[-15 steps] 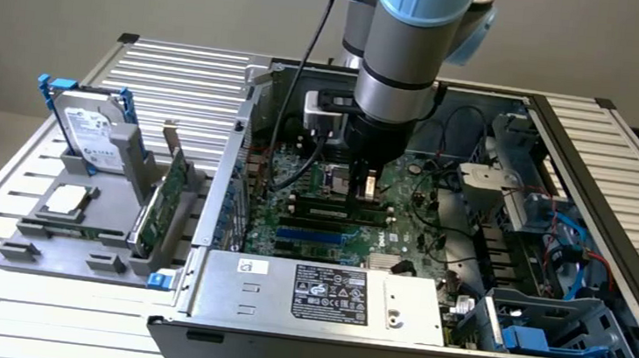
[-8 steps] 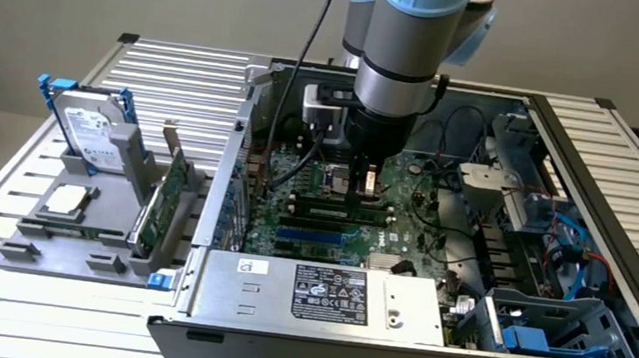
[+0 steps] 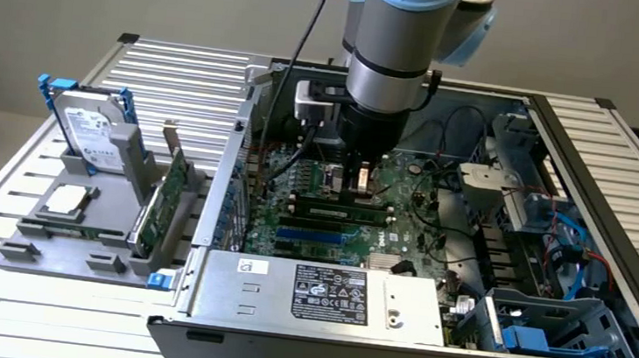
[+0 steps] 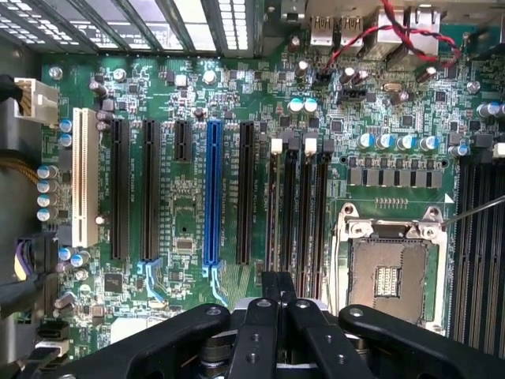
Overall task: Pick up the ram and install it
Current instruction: 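Press down the ram until it locks into place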
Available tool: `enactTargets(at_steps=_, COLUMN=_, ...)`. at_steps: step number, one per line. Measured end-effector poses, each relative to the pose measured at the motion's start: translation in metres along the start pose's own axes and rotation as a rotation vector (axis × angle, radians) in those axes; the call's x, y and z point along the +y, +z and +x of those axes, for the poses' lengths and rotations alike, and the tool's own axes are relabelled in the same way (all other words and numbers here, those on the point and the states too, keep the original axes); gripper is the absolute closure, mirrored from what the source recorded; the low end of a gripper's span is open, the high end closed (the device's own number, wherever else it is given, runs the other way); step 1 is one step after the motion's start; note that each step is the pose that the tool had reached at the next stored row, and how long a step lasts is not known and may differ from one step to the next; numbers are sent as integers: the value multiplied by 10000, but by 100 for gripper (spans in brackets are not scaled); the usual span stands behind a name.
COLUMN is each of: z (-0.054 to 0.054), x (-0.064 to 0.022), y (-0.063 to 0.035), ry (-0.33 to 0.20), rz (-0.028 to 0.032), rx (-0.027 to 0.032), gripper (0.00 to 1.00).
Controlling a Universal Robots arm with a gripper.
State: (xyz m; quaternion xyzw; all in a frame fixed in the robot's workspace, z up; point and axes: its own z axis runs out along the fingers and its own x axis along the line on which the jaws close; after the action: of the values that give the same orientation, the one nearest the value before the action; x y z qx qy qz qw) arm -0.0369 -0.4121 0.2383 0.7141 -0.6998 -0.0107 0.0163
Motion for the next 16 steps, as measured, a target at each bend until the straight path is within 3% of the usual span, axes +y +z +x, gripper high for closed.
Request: enactTargets(at_steps=16, z=-6, x=285, y=41, ry=0, rz=-1, rx=1, gripper=89)
